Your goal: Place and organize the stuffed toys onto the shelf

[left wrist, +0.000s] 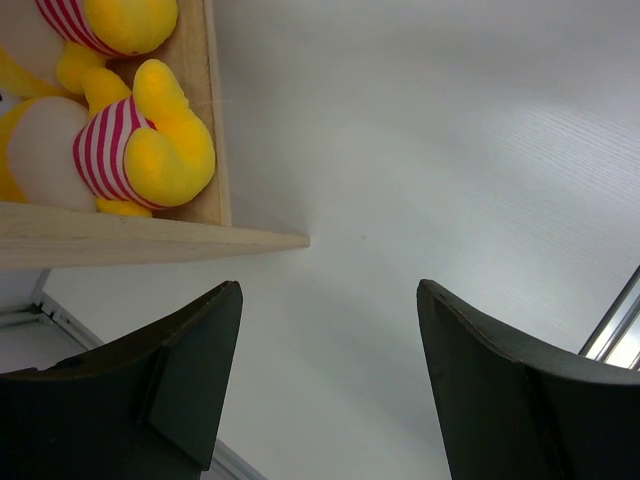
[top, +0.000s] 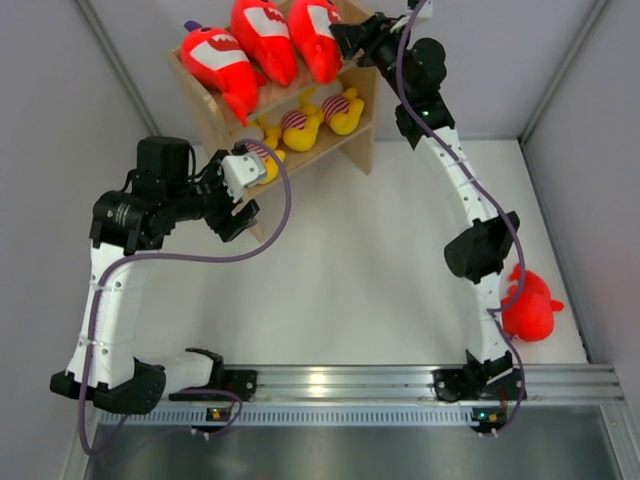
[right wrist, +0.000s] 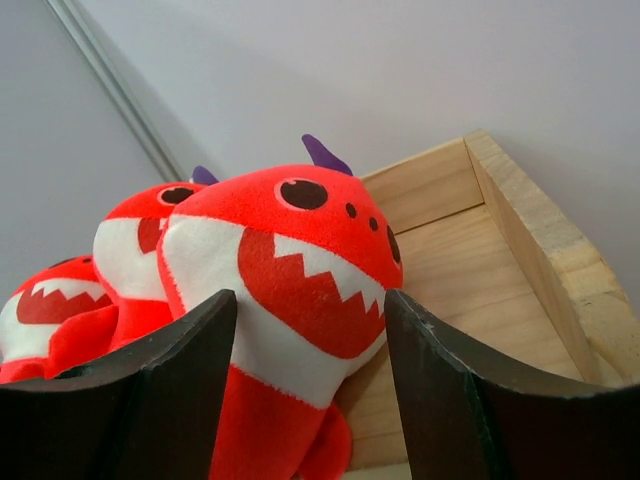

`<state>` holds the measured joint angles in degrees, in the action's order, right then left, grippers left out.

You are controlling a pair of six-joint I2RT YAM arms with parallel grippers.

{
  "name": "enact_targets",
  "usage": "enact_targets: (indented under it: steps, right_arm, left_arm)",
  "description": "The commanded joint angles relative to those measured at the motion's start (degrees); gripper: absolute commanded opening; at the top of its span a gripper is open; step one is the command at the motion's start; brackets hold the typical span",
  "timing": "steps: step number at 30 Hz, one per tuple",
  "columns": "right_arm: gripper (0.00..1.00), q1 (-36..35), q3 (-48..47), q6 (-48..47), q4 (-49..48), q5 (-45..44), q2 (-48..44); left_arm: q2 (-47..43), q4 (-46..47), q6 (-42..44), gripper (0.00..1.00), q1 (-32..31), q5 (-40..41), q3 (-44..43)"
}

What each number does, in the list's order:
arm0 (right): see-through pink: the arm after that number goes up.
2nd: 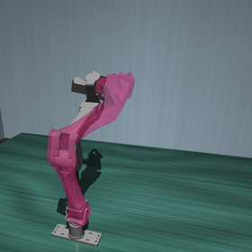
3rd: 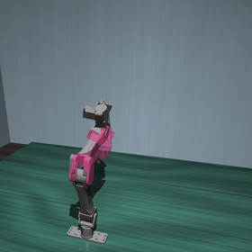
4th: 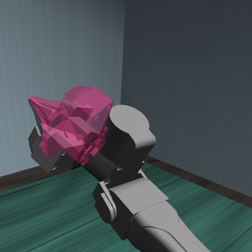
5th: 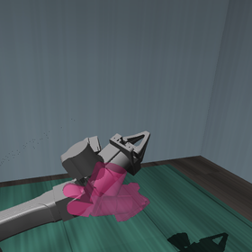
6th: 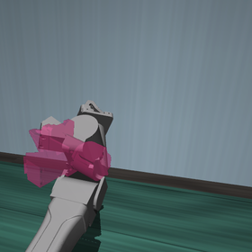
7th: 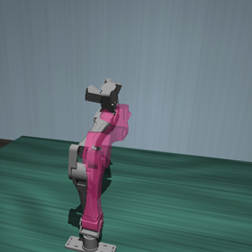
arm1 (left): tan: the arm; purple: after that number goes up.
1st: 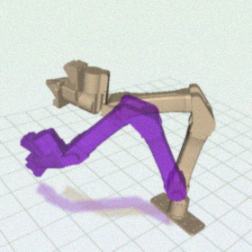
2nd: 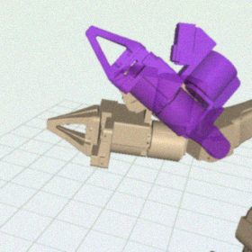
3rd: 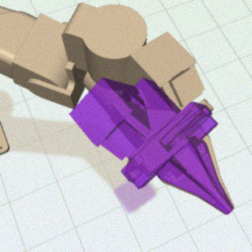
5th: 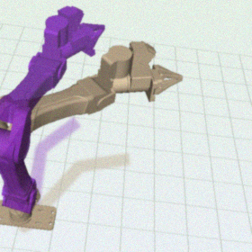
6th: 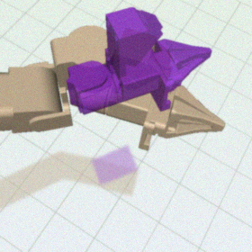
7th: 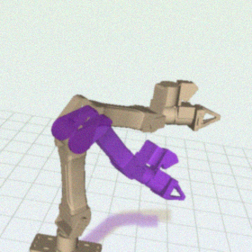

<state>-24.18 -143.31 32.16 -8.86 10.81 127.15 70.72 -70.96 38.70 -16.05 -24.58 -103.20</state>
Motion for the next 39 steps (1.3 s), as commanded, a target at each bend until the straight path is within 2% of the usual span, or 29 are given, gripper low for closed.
enact_targets:
  steps: [1, 12, 15, 17, 19, 20, 23, 25, 27, 29, 33, 39]
  right_arm:
    - [0.62, 0.54, 0.48, -3.94, 2.26, 2.11, -7.08]
    - [0.68, 0.54, 3.12, -6.93, 5.17, 4.92, -11.22]
    - [0.71, 0.37, 8.2, -12.18, 8.68, 2.91, -17.27]
    - [0.74, -0.59, 15.49, -16.49, 14.11, -1.29, -24.56]
    - [0.76, -3.13, 22.67, -24.14, 16.76, -5.08, -31.39]
    - [0.78, -4.37, 25.07, -30.08, 18.25, -9.97, -33.35]
    - [0.81, -10.43, 33.95, -39.16, 16.88, -18.25, -38.99]
    - [0.83, -13.5, 39.32, -40.42, 14.76, -19.33, -41.45]
    - [0.9, -14.83, 41.08, -41.39, 11.61, -20.91, -41.29]
    - [0.98, -16.68, 38.73, -42.26, 11.58, -23.54, -39.01]
    - [0.99, -18.09, 28.28, -42.1, 12.38, -27.77, -30.15]
    - [0.99, -16.34, 16.24, -39.72, 15.89, -21.44, -20.65]
  left_arm:
    - [-1.46, -0.58, -0.11, 0.77, -0.21, -0.47, 0.36]
    - [-2.16, -1.11, -0.29, 0.77, -0.21, -0.39, 0.8]
    - [-3.3, -1.11, -0.38, 0.77, -0.12, 0.76, 2.55]
    - [-4.0, -1.2, -1.43, 0.77, -0.2, 3.21, 4.05]
    - [-4.97, -1.2, -2.74, 0.77, -0.12, 7.15, 7.29]
    - [-5.41, -1.11, -3.01, 0.77, -0.2, 8.65, 8.7]
    - [-6.73, -0.76, -5.56, 0.77, -0.21, 15.25, 14.24]
    - [-7.61, -0.5, -7.05, 0.76, -0.12, 17.97, 18.27]
    - [-8.66, 1.61, -8.72, 0.76, -0.12, 19.65, 20.57]
    - [-10.5, 3.01, -10.13, 0.76, -0.12, 20.71, 22.68]
    - [-12.36, 3.99, -11.27, 0.77, -0.03, 19.66, 22.43]
    - [-12.1, 3.99, -10.75, 0.77, 0.76, 16.59, 21.46]
